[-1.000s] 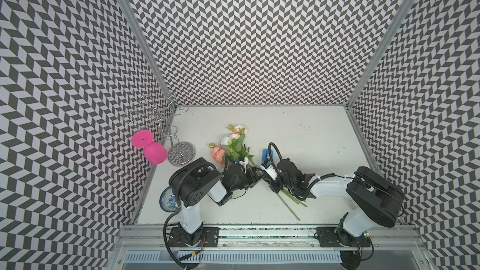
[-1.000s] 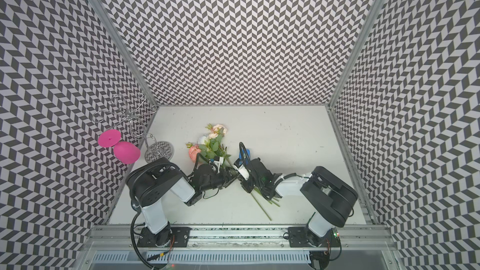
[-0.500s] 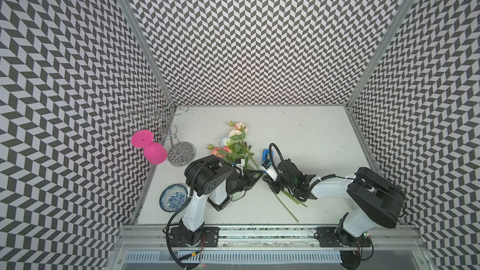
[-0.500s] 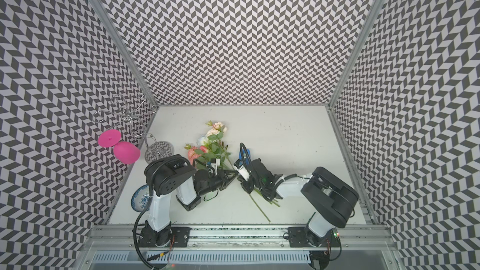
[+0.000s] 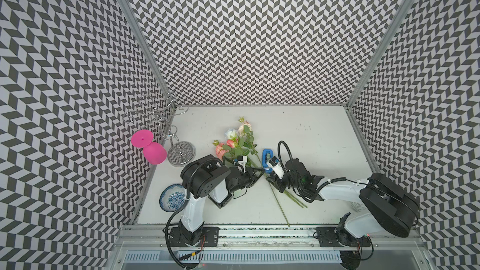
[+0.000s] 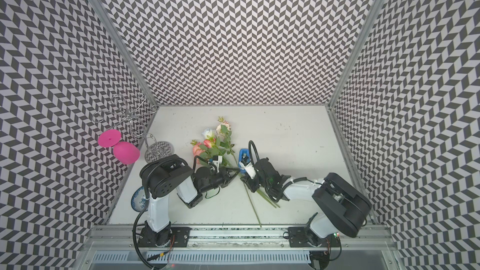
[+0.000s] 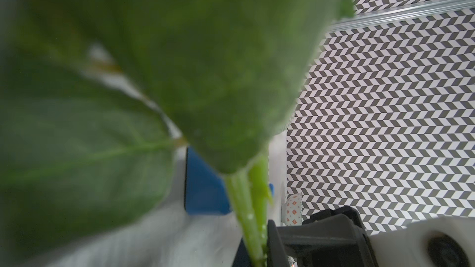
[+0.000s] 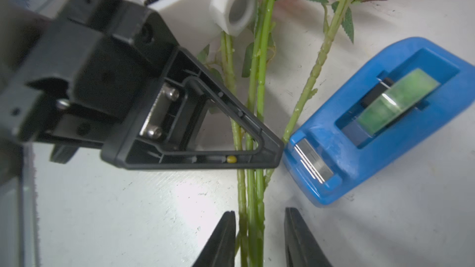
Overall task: Wrap bouquets with tape
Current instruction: Pick up the unwrapped bouquet from the center of the board, then move the Tape Cutter to the center of the board.
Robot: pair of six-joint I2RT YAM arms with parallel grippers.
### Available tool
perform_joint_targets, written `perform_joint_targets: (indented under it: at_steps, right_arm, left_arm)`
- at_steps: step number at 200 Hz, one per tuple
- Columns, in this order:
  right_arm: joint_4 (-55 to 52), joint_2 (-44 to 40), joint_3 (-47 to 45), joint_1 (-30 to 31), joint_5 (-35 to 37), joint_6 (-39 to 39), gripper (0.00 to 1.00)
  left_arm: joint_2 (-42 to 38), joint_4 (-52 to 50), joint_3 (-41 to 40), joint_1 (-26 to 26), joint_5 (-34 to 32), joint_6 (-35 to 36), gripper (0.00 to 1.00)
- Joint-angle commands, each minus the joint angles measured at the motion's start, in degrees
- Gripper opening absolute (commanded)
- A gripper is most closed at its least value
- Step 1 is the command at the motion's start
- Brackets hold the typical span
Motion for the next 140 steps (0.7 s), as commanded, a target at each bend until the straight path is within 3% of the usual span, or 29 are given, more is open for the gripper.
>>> perform_joint_targets:
  at_steps: [1,29,61,117,140]
  right_arm:
    - [6.5,-3.2,-2.5,-3.9,-6.2,5.6,0.36]
    - [7.8,-4.0,-2.7,-6.8,-5.5,9.7,0.35]
    - [4.5,1.1,0.6,-6.9,-3.8,10.0,0.3]
    - [5.2,3.0,1.3,-6.5,-11.8,9.6,0.31]
    - [4.8,3.7,1.1,-6.9,-10.0,9.8,0.3]
  left_arm:
    - [-1.1,0.1,0.6,-0.1,0.3,1.3,0.0]
    - [-1.1,-1.1,0.8,0.0,0.2,1.3,0.0]
    - [-2.1,-2.6,0.6,-0.4,-0.4,2.0,0.0]
    - [-7.7,-12.6,-0.8,-0.5,-3.8,3.0,0.0]
    - [-6.4,-15.6,0.0,0.0,-2.9,2.2,0.0]
